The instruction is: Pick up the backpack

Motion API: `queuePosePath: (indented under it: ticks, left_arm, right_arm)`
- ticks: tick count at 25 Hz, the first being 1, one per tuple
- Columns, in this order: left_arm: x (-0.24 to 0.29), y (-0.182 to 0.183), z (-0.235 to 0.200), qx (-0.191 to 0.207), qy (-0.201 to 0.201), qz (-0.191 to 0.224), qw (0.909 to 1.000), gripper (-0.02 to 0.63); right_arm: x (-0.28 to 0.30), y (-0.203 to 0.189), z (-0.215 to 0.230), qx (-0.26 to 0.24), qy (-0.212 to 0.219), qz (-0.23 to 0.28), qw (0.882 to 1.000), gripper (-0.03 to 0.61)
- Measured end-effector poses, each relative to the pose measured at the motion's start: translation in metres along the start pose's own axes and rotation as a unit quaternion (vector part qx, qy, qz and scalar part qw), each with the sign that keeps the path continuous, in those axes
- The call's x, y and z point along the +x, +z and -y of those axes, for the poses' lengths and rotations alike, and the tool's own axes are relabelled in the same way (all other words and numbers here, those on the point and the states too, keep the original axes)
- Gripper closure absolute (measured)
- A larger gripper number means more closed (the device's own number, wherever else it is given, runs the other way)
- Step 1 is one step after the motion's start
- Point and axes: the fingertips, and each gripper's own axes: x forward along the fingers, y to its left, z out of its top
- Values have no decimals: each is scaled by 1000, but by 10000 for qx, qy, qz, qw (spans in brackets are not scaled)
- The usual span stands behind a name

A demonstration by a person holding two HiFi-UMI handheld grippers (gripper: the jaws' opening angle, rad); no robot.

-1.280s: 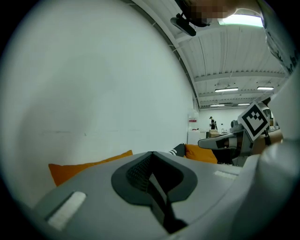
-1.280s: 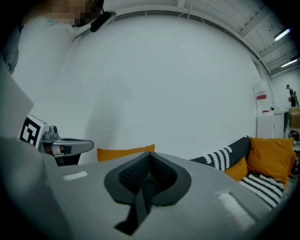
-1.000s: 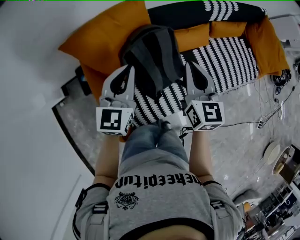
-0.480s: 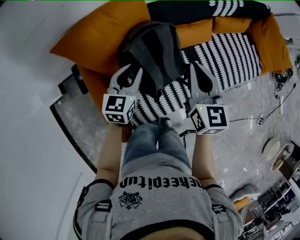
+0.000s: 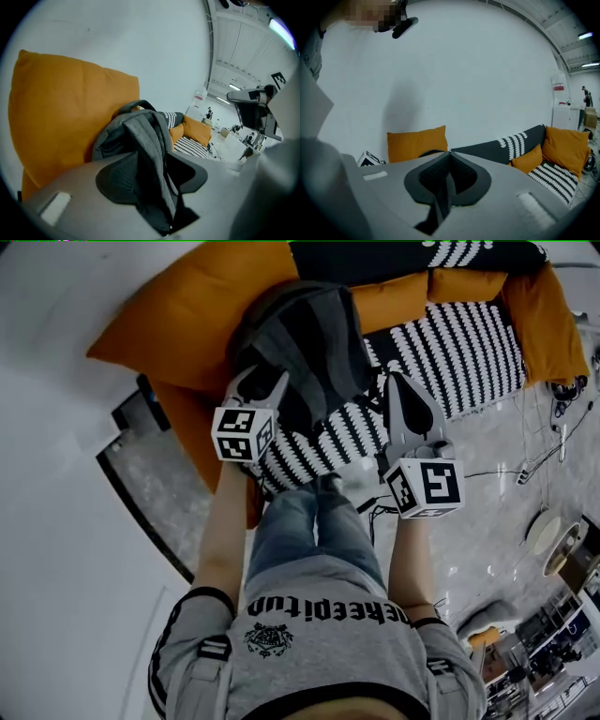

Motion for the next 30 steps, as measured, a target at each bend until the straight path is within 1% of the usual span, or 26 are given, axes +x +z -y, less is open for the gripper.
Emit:
queuePosePath:
  ticks: [6,9,13,16,18,20,25,27,30]
  left_arm:
    - [30,-5,2,-24,-123,-89,9999,388]
    - [43,1,3,1,-144,-9,9999,393]
    - [48,13,-3,54,-135,123,9998,434]
    - [50,19,-1,45,-109,80,9999,469]
    - [50,20,3,81,-105,65,9999,515]
    - [48,22,8,228,-129,57,9996,556]
    - [38,33,18,522,-131,181,9984,566]
    - [33,40,24,462,-244,307,9982,568]
    - [22,54,33,222,-471,501,9974,568]
  right_arm:
    - [-2,-11,14,51,-102,-141,9998,577]
    - [-2,-16,20,57,-130,-188,9997,577]
    - [0,-20,17,54,-145,-206,9997,577]
    - [-3,-17,21,63,-159,-189,9997,577]
    - [-6,-14,24,66,-173,-182,9997,577]
    - [-9,-14,27,61,-187,-176,9997,577]
    - [-12,-14,28,34,-210,-131,9997,577]
    - [-14,-13,27,9,-215,-112,9997,577]
    - [-17,-10,28,-5,-226,-64,9997,577]
